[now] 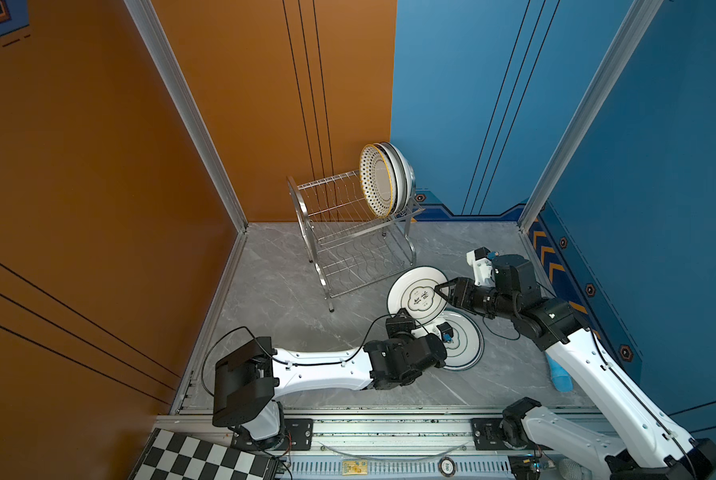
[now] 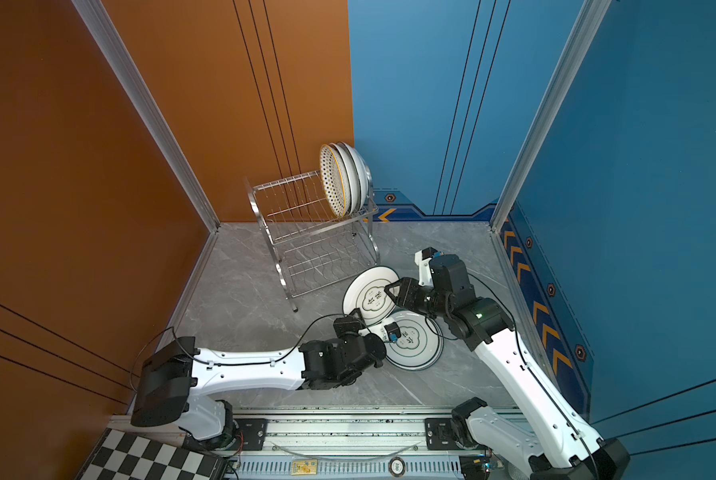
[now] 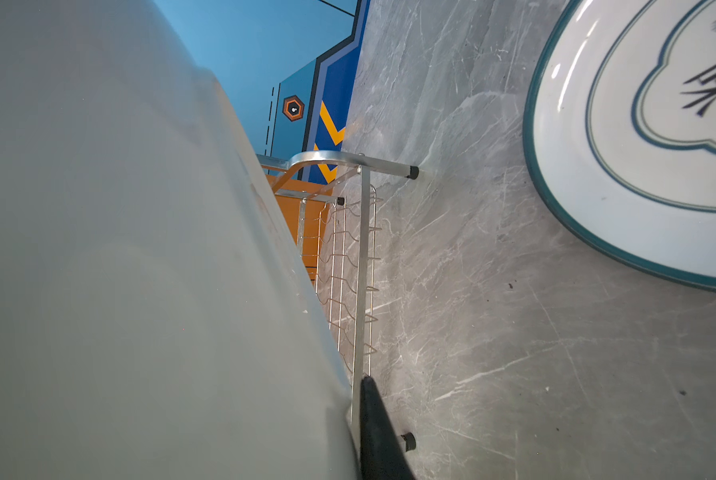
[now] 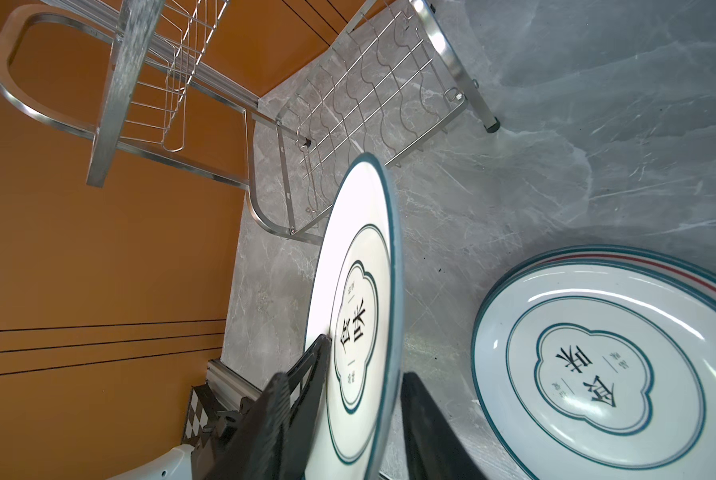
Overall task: Unload the plates from the dish rack
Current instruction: 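Grasp the plate rim with the right gripper while the left gripper holds it, then open the left gripper and draw it back while the right gripper holds the plate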
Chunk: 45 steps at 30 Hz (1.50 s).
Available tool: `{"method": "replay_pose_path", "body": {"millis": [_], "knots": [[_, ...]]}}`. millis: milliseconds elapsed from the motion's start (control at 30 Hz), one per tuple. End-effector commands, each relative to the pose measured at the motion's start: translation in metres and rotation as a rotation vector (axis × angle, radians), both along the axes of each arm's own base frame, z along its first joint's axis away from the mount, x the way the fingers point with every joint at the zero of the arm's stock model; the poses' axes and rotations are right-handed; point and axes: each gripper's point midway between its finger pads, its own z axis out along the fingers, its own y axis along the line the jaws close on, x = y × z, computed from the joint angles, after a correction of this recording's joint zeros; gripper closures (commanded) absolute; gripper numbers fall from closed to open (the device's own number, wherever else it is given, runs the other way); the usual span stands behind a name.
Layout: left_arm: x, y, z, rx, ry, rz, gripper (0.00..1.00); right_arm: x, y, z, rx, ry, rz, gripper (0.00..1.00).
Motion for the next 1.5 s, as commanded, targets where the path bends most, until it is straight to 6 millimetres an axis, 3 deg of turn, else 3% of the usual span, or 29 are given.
{"method": "replay_pose_path", "body": {"millis": [0,400,900,1267,1467], "knots": [[0.009,0.000,0.027,-0.081,-0.053,0.042,1.00,0.000,-0.004,-0.005,-0.045,0.002,-0.010,0.58],[0.010,-0.001,0.034,-0.096,-0.075,0.049,1.00,0.007,0.006,-0.018,-0.037,0.013,0.008,0.68],[0.011,-0.010,0.037,-0.095,-0.102,0.063,1.00,0.008,0.004,-0.032,-0.022,0.023,-0.030,0.98],[0.013,-0.019,0.037,-0.103,-0.132,0.078,0.72,0.009,-0.017,-0.039,-0.085,-0.025,-0.129,1.00],[0.013,-0.027,0.040,-0.119,-0.142,0.080,0.52,0.009,-0.025,-0.046,-0.113,-0.037,-0.168,1.00]]}}
